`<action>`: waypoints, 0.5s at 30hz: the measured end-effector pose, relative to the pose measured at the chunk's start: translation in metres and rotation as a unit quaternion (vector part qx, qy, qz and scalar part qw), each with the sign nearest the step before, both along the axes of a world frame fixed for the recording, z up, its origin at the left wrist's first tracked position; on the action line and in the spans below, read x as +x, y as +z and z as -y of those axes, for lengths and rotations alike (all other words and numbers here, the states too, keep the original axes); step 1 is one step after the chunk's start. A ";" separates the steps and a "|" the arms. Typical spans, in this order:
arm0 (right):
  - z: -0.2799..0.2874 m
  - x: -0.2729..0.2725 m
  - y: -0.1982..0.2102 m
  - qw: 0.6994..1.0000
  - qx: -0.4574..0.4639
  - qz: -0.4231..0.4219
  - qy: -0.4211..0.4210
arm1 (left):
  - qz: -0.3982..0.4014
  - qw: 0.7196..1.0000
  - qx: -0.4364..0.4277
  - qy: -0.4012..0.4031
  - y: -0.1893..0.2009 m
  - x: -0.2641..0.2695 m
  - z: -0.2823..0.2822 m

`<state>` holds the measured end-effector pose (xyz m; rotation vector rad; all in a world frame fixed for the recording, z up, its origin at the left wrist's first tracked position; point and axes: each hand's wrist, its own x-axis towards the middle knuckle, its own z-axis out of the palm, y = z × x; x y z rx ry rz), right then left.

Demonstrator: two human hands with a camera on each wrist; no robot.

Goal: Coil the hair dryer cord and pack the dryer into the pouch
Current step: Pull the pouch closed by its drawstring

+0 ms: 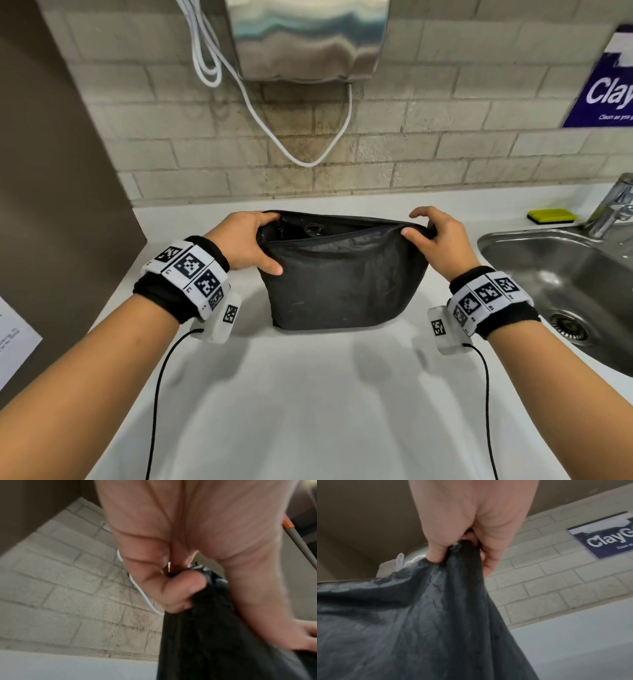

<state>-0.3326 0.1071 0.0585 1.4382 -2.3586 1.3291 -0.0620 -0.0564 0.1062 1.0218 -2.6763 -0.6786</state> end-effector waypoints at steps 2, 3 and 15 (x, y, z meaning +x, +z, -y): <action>-0.001 -0.004 -0.001 0.996 0.073 -0.053 -0.022 | -0.022 0.999 -0.025 0.014 -0.002 -0.002 -0.001; -0.002 -0.005 0.000 0.986 0.127 -0.098 -0.044 | -0.039 0.999 -0.027 0.023 -0.004 -0.003 -0.002; 0.033 0.041 0.004 0.960 0.218 -0.155 0.077 | -0.161 0.986 0.045 -0.005 -0.017 -0.005 -0.004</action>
